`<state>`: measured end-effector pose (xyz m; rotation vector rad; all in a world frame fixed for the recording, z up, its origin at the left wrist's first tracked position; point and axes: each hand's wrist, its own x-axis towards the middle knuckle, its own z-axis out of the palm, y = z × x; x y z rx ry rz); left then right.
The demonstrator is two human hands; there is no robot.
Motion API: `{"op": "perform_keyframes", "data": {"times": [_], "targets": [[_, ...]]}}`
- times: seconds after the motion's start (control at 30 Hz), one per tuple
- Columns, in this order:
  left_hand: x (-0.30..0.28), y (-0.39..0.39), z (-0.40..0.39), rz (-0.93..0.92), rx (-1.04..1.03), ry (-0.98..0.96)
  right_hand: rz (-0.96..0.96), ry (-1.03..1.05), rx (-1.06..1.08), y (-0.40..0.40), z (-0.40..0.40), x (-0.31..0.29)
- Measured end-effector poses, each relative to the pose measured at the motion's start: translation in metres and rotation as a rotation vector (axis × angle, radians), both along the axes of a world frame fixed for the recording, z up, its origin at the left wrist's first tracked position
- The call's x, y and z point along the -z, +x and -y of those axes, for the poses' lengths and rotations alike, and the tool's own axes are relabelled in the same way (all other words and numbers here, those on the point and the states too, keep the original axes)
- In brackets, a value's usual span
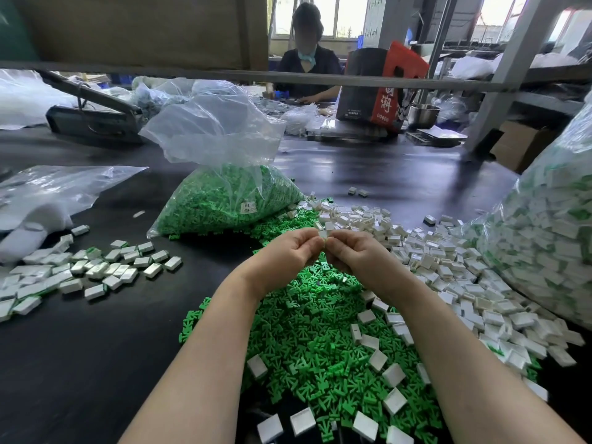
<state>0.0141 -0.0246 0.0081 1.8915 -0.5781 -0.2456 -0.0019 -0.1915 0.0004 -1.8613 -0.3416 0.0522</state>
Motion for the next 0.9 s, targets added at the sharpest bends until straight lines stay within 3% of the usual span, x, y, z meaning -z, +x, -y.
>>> {"op": "perform_keyframes", "data": {"times": [0.13,0.33,0.5,0.63,0.9], "targets": [[0.0037,0.0060,-0.0016,0.112,-0.037,0.001,-0.056,0.043,0.016,0.0000,-0.0010,-0.0058],[0.0049,0.0081,-0.0017,0.326,-0.097,0.117,-0.249,0.301,0.043,0.0010,-0.0001,-0.0069],[0.0003,0.0046,-0.0042,0.159,-0.082,0.060,-0.188,0.381,0.046,0.0043,0.0033,-0.0059],[-0.0022,0.0010,-0.0049,-0.009,-0.027,-0.062,-0.074,0.250,0.056,0.0045,-0.0004,-0.0037],[-0.0009,0.0023,-0.0062,-0.078,-0.015,-0.103,-0.018,0.166,0.067,0.0033,-0.0036,-0.0038]]}}
